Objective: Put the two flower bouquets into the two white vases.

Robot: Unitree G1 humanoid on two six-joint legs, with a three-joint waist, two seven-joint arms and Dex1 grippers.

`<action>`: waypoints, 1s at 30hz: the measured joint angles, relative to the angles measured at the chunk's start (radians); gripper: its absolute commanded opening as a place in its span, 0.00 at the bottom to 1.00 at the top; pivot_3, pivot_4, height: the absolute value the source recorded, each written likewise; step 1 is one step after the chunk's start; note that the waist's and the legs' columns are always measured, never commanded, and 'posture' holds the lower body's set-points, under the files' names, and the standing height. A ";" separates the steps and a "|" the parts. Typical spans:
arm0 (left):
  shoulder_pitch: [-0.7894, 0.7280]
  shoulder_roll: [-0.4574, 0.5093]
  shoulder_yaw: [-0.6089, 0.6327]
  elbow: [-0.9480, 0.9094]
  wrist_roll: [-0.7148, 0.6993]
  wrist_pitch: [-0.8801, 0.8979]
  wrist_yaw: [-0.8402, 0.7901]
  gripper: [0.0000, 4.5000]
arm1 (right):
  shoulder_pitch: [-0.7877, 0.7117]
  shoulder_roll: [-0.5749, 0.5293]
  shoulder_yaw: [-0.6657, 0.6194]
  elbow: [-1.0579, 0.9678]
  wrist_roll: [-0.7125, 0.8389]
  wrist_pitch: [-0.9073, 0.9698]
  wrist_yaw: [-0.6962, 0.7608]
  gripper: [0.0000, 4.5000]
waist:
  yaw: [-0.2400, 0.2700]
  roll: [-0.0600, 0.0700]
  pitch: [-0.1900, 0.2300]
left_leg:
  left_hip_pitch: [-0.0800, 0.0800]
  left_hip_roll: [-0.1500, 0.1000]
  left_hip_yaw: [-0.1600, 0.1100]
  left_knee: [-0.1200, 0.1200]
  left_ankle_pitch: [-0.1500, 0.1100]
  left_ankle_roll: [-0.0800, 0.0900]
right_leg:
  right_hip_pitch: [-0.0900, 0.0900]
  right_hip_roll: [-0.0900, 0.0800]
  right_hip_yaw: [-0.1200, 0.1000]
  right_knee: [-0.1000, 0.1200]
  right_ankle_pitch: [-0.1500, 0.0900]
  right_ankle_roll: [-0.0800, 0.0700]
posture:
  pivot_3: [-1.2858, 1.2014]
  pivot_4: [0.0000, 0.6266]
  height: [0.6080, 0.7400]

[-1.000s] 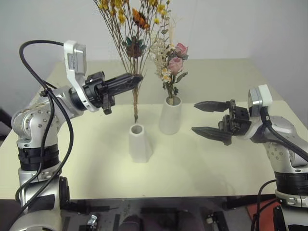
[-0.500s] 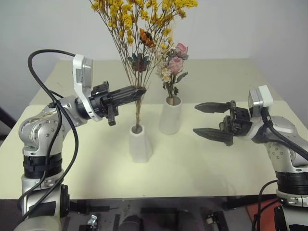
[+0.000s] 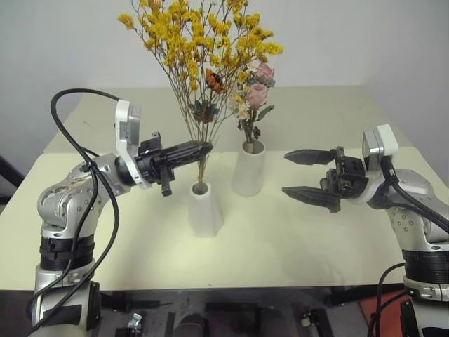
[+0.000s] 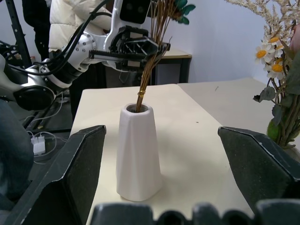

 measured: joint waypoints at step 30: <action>0.254 0.100 0.123 -0.187 -0.065 0.010 0.033 0.97 | -0.008 -0.008 -0.002 0.006 -0.002 0.000 -0.014 1.00 | -0.003 0.000 0.000 | 0.001 0.001 0.000 -0.001 0.000 0.001 | 0.000 0.000 0.000 -0.001 0.000 0.000 | 0.52 0.24 1.00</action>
